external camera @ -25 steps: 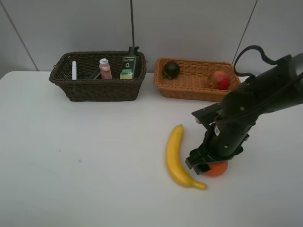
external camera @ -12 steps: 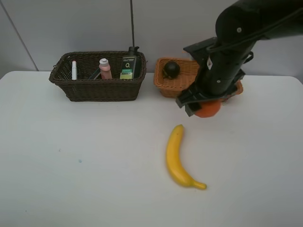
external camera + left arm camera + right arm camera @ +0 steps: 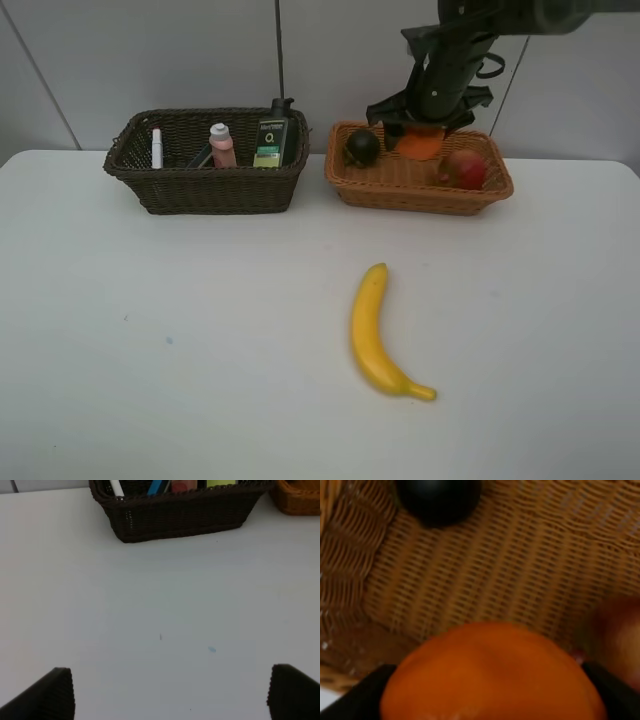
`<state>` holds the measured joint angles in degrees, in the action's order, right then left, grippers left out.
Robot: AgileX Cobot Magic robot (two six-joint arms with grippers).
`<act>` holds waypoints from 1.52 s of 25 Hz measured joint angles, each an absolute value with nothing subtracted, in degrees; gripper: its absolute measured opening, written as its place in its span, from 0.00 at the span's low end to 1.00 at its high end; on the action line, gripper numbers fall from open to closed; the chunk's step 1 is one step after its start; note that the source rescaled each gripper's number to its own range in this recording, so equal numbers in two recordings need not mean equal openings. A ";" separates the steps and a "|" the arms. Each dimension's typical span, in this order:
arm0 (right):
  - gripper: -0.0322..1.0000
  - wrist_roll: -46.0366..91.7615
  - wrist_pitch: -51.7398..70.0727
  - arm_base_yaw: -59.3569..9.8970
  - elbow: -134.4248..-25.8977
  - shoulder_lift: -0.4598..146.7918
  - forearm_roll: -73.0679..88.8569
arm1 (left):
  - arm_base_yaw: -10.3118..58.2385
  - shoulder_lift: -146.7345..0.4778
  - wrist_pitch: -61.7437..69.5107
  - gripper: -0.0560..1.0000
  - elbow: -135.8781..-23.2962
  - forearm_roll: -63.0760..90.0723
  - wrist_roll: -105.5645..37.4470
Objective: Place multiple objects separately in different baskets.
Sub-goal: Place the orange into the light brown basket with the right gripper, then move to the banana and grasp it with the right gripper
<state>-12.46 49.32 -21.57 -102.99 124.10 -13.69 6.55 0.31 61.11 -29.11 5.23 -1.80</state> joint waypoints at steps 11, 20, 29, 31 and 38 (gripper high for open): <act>1.00 -12.21 58.14 -20.96 -108.45 129.80 -13.87 | 6.55 0.31 61.11 0.96 -29.11 5.23 -1.80; 1.00 -8.34 69.53 -20.96 -108.38 124.76 -1.64 | 6.55 0.31 61.11 0.96 -29.11 5.23 -1.80; 1.00 -9.21 69.63 -23.37 -97.87 118.62 7.57 | 6.55 0.31 61.11 0.96 -29.11 5.23 -1.80; 1.00 -9.21 69.69 -26.32 -93.21 116.68 7.22 | 6.55 0.31 61.11 0.96 -29.11 5.23 -1.80; 1.00 -12.89 69.38 -37.31 -77.20 112.41 5.83 | 6.55 0.31 61.11 0.96 -29.11 5.23 -1.80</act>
<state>-12.89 69.38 -37.31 -77.20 112.41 5.83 6.55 0.31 61.11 -29.11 5.23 -1.80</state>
